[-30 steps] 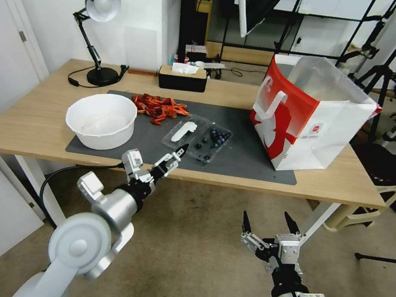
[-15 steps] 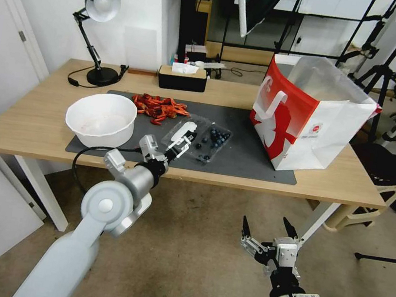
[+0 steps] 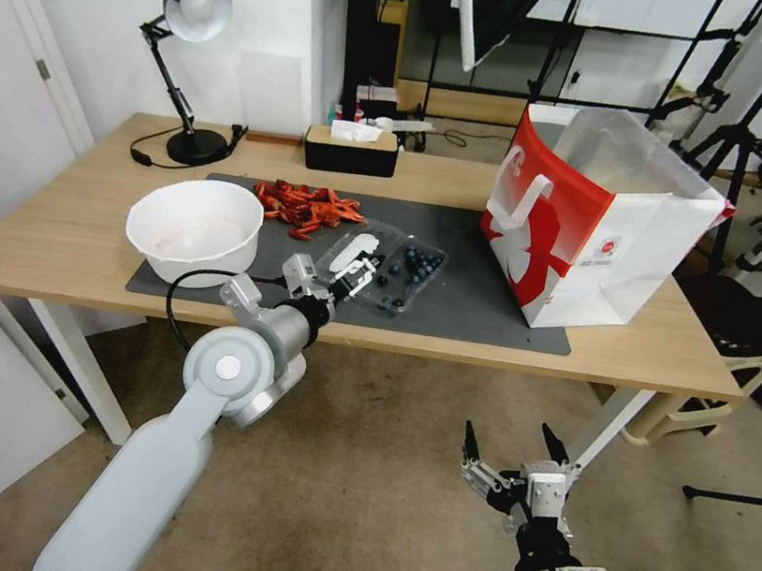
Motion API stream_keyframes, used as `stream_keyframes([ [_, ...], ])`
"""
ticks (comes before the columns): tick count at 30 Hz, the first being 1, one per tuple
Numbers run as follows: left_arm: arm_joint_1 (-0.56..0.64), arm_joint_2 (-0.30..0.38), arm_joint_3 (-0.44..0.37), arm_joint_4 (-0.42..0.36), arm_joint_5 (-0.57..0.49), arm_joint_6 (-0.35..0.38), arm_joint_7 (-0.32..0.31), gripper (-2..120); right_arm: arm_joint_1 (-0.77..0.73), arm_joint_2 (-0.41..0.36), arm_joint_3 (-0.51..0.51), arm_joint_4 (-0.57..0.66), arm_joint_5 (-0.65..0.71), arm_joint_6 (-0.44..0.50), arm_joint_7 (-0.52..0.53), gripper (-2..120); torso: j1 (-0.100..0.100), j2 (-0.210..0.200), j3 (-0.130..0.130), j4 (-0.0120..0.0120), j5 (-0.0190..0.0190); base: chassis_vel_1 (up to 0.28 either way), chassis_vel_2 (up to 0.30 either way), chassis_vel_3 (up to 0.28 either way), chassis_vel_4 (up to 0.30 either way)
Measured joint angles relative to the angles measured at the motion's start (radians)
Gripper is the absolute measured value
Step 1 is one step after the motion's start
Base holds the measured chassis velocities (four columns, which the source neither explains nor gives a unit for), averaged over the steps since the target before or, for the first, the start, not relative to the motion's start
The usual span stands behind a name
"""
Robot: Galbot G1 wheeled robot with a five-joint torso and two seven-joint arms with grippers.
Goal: Close the takeout container lid, then place the container into the takeout bag.
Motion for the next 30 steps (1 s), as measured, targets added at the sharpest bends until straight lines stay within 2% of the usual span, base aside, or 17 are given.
stream_keyframes([
  [10, -0.027, -0.014, 0.01, 0.067, 0.004, -0.006, -0.016, 100, 0.0, 0.0, 0.002, -0.01, -0.005, 0.002, -0.003, 100, 0.0, 0.0, 0.0, -0.0001, 0.0, 0.0, 0.0, 0.0, 0.0],
  [30, -0.06, -0.025, 0.029, 0.124, 0.008, -0.037, -0.008, 100, -0.006, 0.0, -0.001, -0.02, -0.018, 0.012, -0.003, 100, 0.0, 0.0, 0.0, 0.0, 0.0001, 0.0, 0.0, 0.0, 0.0],
])
